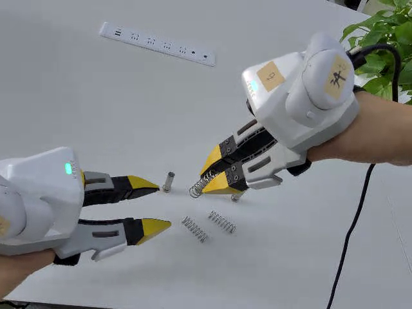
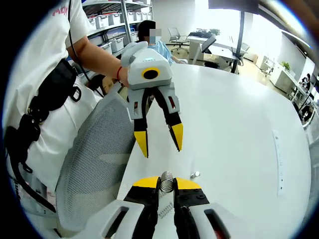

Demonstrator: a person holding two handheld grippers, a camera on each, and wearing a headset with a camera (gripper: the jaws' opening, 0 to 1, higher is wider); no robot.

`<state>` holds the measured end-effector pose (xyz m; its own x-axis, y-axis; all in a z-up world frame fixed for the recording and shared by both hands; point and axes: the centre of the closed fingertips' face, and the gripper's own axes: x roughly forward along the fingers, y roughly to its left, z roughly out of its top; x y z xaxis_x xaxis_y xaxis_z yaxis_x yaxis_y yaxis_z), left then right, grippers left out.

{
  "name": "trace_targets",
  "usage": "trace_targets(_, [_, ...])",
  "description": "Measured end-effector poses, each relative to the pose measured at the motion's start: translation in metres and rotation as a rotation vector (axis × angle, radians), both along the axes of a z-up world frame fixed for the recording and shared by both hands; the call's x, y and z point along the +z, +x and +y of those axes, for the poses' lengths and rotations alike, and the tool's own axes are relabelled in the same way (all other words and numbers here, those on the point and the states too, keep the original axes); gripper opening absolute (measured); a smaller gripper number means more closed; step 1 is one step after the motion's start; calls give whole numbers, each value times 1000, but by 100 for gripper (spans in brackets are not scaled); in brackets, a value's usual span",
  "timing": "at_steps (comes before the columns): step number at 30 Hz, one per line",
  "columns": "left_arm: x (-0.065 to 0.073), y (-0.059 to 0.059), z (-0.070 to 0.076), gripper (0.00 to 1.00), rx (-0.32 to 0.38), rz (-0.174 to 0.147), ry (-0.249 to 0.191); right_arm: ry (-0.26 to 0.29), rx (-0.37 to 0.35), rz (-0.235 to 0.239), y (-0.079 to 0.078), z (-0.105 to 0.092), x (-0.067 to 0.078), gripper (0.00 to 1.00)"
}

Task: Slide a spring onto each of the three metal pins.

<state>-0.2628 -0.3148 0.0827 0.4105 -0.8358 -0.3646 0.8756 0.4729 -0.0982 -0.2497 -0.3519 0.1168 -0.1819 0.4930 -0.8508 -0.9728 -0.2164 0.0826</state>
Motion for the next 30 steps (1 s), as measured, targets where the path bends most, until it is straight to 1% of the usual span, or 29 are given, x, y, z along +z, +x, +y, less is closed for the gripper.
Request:
trace_targets(2, [-1, 2, 3, 36, 6, 0, 3, -1, -7, -6, 3, 2, 0, 7])
trace_targets(3, [-3, 3, 6, 37, 11, 0, 11, -3, -21, -12, 6, 4, -1, 7])
trace_targets(5, [-4, 4, 9, 40, 16, 2, 12, -11, -31, -32, 12, 7, -2, 7])
trace_targets(7, [-5, 6, 12, 45, 24, 1, 12, -11, -41, -37, 20, 8, -3, 7])
trace_targets(10, [-9, 9, 14, 53, 28, 0, 19, -23, -54, -74, 32, 10, -6, 7])
trace_targets(12, [-13, 10, 16, 57, 29, 1, 27, -36, -75, -83, 39, 12, -10, 7])
trace_targets(15, [-15, 12, 18, 63, 31, 8, 21, -51, -89, -91, 46, 14, -16, 7])
trace_targets(18, [-18, 15, 21, 69, 39, 10, 15, -76, -88, -99, 50, 15, -26, 7])
trace_targets(21, [-19, 16, 22, 77, 45, 17, -2, -85, -93, -90, 52, 18, -33, 7])
trace_targets(24, [-22, 16, 23, 81, 47, 30, -14, -95, -97, -86, 54, 20, -42, 7])
trace_targets(25, [-22, 16, 24, 83, 50, 31, -18, -102, -99, -82, 54, 20, -45, 7])
trace_targets(27, [-22, 16, 24, 86, 55, 35, -27, -110, -97, -83, 53, 21, -48, 7])
trace_targets(28, [-23, 15, 24, 87, 57, 42, -35, -115, -97, -82, 53, 22, -50, 7])
trace_targets(30, [-24, 14, 25, 88, 60, 45, -37, -121, -94, -77, 52, 23, -54, 7])
